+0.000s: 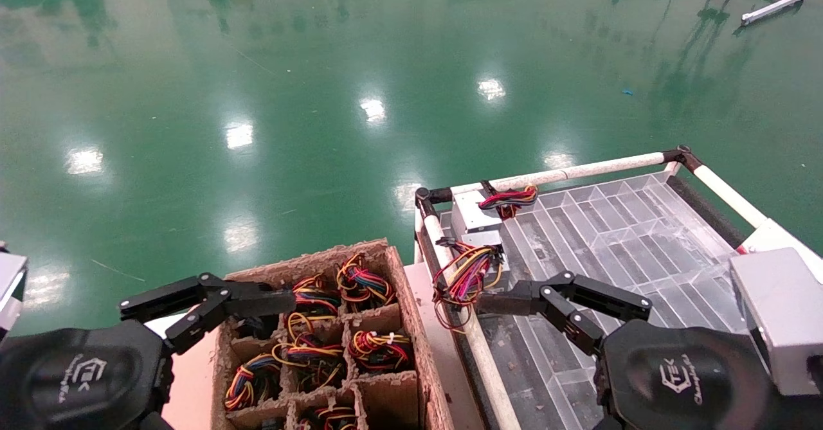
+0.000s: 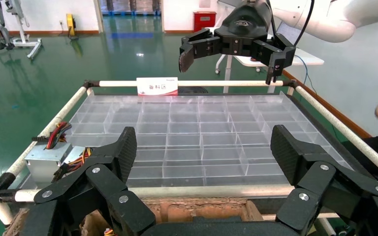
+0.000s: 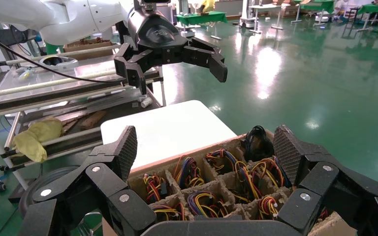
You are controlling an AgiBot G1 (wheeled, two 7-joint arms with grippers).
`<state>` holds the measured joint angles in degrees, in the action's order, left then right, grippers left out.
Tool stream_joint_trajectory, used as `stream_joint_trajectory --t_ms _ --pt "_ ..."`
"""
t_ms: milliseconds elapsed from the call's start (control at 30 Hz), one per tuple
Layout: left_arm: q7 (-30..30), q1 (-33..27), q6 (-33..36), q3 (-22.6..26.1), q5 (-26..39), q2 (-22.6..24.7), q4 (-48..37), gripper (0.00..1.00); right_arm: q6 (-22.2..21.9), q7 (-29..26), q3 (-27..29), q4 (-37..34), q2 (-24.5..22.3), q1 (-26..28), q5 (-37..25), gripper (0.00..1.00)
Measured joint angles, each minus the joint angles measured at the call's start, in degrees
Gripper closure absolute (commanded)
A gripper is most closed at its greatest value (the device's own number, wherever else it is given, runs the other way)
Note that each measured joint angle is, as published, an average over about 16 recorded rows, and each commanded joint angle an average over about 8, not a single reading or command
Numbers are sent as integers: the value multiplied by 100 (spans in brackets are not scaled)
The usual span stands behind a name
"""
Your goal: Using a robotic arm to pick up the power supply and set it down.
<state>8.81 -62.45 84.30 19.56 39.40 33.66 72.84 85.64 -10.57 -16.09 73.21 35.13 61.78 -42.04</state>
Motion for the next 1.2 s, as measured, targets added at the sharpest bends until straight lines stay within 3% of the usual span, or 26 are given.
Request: stream_joint_trajectory --t_ms 800,1200 --pt "0 0 0 0 0 0 0 100 -11 0 -6 2 -9 0 -28 0" --pt "-1 -1 1 1 0 0 -2 100 -308 -1 -261 -77 131 126 -699 0"
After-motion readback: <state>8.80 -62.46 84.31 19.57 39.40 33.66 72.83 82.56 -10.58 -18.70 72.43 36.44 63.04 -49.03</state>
